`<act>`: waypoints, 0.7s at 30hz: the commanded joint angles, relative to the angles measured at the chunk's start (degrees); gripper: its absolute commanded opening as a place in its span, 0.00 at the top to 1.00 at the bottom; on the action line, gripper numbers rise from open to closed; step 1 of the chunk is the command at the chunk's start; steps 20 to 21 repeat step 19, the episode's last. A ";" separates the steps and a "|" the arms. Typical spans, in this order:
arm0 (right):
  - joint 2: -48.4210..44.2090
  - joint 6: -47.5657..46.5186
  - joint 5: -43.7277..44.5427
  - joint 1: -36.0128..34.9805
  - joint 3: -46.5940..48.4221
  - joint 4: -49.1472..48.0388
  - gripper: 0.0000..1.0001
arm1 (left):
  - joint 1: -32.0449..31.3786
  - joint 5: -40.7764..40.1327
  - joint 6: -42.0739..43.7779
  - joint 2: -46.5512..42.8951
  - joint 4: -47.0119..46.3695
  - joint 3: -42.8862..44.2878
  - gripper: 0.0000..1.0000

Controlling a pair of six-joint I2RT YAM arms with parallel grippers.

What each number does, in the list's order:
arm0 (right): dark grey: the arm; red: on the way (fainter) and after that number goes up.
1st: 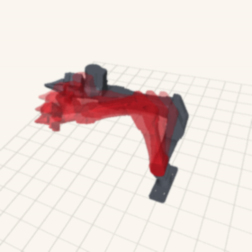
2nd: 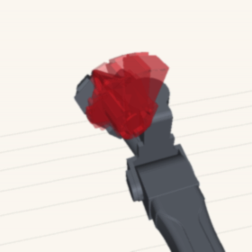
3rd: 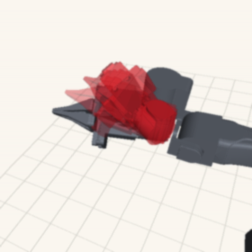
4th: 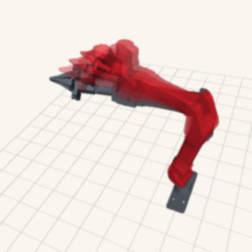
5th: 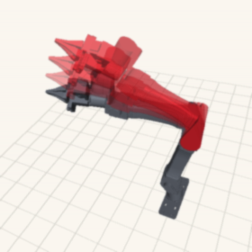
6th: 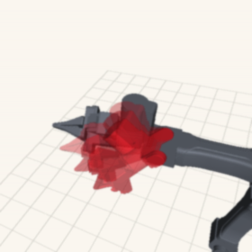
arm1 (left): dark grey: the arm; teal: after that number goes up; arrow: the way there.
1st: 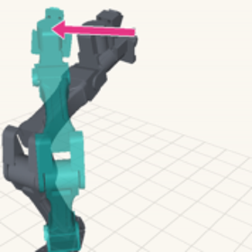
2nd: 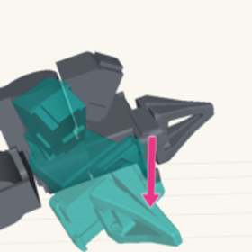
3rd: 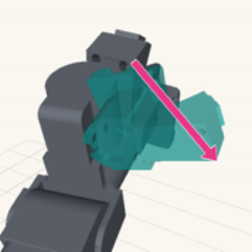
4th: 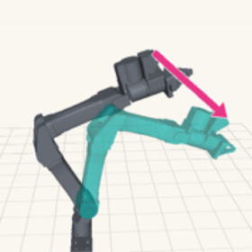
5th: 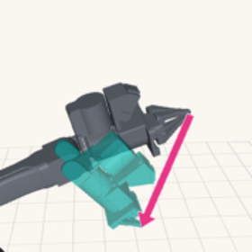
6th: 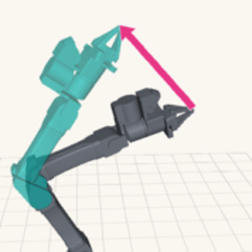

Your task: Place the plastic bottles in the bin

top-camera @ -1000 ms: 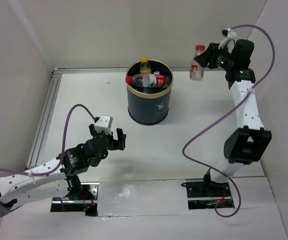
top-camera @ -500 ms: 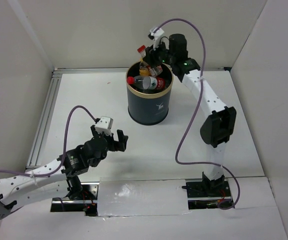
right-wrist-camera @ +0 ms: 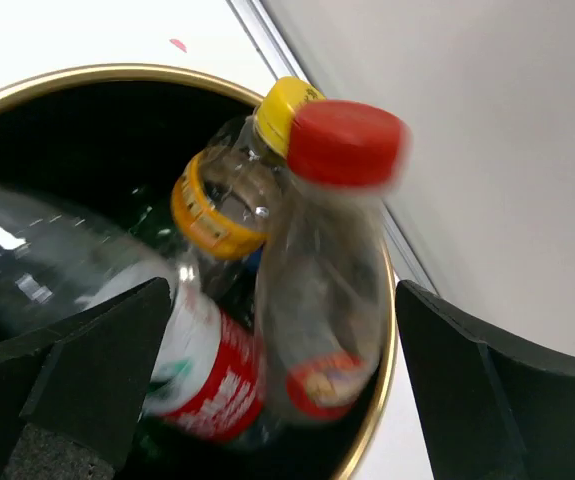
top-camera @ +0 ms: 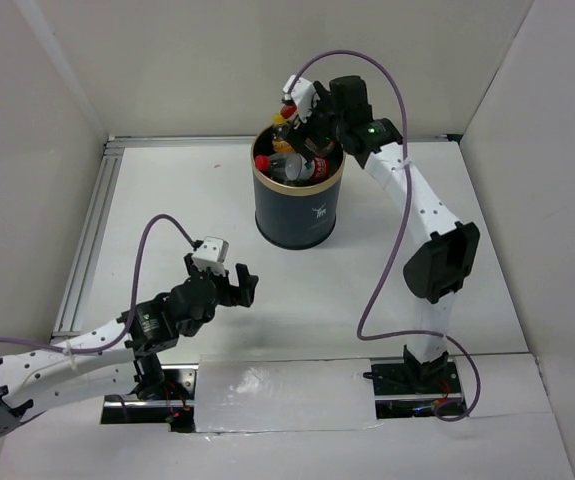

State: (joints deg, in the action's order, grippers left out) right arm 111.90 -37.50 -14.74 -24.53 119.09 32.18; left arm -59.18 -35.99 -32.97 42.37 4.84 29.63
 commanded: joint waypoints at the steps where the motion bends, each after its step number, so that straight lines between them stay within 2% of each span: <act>1: -8.88 3.81 -0.65 0.53 -0.96 2.01 0.00 | -0.32 0.30 2.03 2.36 -5.19 2.01 0.01; 5: -14.68 14.18 0.75 4.74 -3.58 1.31 0.00 | -0.32 1.35 2.74 5.08 -6.86 4.56 0.01; 7: -21.16 19.90 2.52 7.38 -9.64 -0.71 0.00 | 0.90 3.54 3.96 5.88 -8.61 5.96 0.01; 14: -33.83 29.14 13.67 12.58 -30.11 -1.60 0.00 | 3.19 7.33 5.63 7.64 -8.28 7.81 0.01; 18: -43.76 31.95 15.88 15.73 -49.07 -5.37 0.00 | 4.51 8.39 6.16 7.12 -5.56 9.13 0.01; 19: -47.35 32.57 15.89 16.70 -52.00 -7.12 0.00 | 5.38 8.39 6.16 7.11 -5.02 9.13 0.01; 21: -47.35 32.57 15.89 16.70 -52.00 -7.12 0.00 | 5.38 8.39 6.16 7.11 -5.02 9.13 0.01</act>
